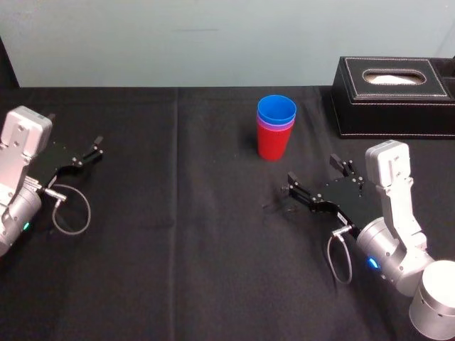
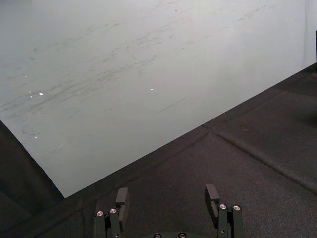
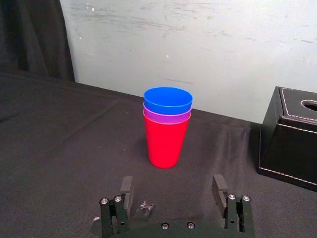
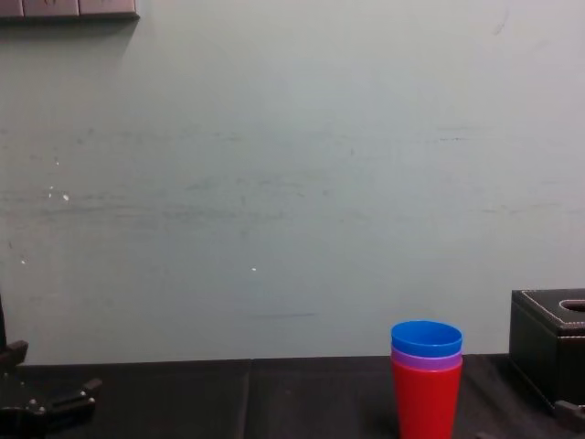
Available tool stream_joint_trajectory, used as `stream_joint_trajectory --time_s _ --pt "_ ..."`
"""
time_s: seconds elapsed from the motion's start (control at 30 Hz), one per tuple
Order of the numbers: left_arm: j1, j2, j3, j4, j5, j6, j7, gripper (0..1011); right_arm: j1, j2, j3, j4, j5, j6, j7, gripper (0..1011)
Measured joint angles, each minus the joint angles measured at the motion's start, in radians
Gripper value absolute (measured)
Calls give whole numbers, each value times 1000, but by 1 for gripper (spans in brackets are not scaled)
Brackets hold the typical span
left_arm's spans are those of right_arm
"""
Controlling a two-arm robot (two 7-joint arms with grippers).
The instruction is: Stack the three plastic cups sequentially using one hand.
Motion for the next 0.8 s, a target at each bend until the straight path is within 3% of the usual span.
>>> stream_joint_trajectory --time_s 0.8 --pt "0 0 0 0 0 0 0 1005 0 1 0 -2 1 1 0 1002"
